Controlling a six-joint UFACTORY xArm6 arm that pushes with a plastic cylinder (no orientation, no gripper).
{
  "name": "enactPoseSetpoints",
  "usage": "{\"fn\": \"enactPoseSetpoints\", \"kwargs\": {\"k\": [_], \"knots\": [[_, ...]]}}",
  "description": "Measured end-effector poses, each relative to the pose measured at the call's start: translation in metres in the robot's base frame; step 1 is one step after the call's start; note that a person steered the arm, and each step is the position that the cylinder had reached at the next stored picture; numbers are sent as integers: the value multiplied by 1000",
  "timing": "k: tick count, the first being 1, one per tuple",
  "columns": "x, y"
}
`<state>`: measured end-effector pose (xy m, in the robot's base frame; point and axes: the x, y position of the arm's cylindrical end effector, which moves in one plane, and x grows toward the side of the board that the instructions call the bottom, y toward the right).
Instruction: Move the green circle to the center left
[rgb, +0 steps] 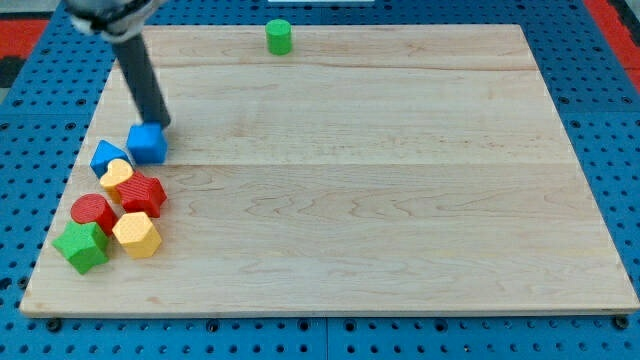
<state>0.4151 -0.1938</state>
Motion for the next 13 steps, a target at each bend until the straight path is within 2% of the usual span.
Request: {"fn": "enactPoseSetpoints", "kwargs": {"k": [1, 2, 3, 4, 5, 6, 8, 9, 10, 11, 12, 13], "knots": [[14, 37], [-10, 161], [-109, 240], [-196, 238], [-218, 211], [-177, 132], [-200, 217], [-222, 166], [-209, 80], [-164, 44], [-108, 35], [-150, 44]]}}
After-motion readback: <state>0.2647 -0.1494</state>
